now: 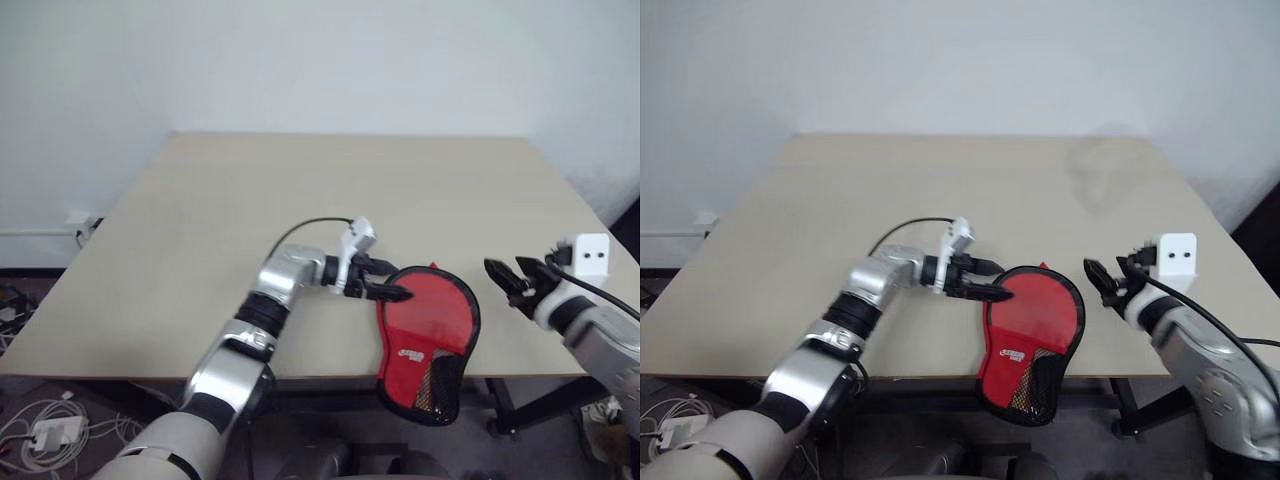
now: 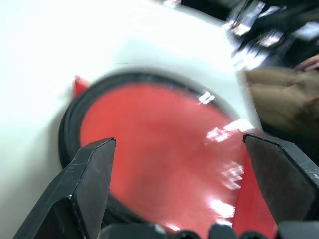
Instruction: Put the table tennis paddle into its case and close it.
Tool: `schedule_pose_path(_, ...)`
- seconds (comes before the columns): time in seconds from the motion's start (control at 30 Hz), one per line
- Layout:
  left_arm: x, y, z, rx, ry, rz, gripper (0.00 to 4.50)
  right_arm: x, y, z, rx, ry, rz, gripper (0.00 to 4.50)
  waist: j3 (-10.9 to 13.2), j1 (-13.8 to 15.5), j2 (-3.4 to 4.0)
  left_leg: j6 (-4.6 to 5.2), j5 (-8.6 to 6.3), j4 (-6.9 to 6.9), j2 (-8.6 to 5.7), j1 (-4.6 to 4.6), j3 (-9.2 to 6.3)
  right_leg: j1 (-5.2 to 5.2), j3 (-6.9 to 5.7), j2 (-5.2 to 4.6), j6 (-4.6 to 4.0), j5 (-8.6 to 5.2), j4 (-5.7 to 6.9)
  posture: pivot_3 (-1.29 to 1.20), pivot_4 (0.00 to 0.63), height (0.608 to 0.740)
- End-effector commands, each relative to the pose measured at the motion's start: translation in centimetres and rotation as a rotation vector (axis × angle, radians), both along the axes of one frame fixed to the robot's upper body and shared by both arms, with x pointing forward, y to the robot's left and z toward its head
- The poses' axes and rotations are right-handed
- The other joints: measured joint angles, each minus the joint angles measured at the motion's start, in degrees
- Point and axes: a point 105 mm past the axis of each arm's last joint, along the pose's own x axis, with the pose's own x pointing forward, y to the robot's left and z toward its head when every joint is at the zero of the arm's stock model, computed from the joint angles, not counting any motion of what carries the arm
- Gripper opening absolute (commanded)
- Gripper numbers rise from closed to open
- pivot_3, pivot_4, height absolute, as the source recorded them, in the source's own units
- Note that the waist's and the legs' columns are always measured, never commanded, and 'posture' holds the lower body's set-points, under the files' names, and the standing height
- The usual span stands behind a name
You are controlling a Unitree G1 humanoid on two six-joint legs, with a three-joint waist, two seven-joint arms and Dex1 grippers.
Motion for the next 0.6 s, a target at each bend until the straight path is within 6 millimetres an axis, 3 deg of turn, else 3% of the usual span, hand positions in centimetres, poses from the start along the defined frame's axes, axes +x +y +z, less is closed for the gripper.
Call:
schedule_pose_path(0.03, 0.1, 2.4, 2.5, -0.044, -0.035, -0.053, 4.36, 1.4, 0.0, -0.4, 0.017, -0.040, -0.091, 3.20, 0.00, -0.46, 0.12, -0.05, 0.03, 0.01, 0.00, 0.02, 0.00, 0.01, 0.02, 0.10, -0.03, 0.02, 0.00, 0.00, 0.000, 0.740)
schedule_pose_path(0.13, 0.6, 5.8, 1.9, 0.044, -0.070, -0.017, 4.36, 2.1, 2.0, 0.0, 0.066, -0.090, -0.047, 3.20, 0.16, -0.90, 0.37, -0.39, 0.25, -0.06, 0.12, 0.11, 0.00, 0.01, 0.03, 0.47, -0.15, 0.23, 0.02, 0.00, 0.000, 0.740)
schedule_pose_path(0.33, 1.6, 11.5, -0.8, 0.195, -0.136, 0.112, 4.36, 3.9, 4.0, 0.7, 0.050, -0.149, -0.028, 3.20, 0.21, -1.05, 0.45, -1.41, 0.91, -0.35, 0.38, 0.26, -0.25, -0.21, 0.14, 0.78, -0.75, 0.89, 0.09, 0.00, 0.000, 0.740)
schedule_pose_path(0.43, 1.8, 13.7, -3.7, 0.287, -0.092, 0.214, 4.36, 4.6, 5.4, 0.7, 0.045, -0.159, 0.003, 3.20, 0.21, -1.00, 0.45, -1.53, 1.00, -0.36, 0.41, 0.46, -0.54, -0.19, 0.21, 0.95, -0.97, 1.07, 0.21, 0.00, 0.000, 0.740)
schedule_pose_path(0.5, 1.4, 15.4, -6.0, 0.350, -0.018, 0.283, 4.36, 4.8, 6.4, 0.5, 0.054, -0.159, 0.014, 3.20, 0.21, -1.05, 0.43, -1.48, 0.98, -0.35, 0.38, 0.54, -0.57, -0.24, 0.37, 0.95, -0.97, 1.07, 0.44, 0.00, 0.000, 0.740)
schedule_pose_path(0.6, 0.1, 17.3, -7.9, 0.415, 0.029, 0.294, 4.36, 5.1, 7.5, 0.6, 0.093, -0.164, 0.025, 3.20, 0.23, -1.06, 0.34, -1.39, 0.92, -0.37, 0.33, 0.57, -0.53, -0.40, 0.66, 0.96, -0.94, 1.00, 0.72, 0.00, 0.000, 0.740)
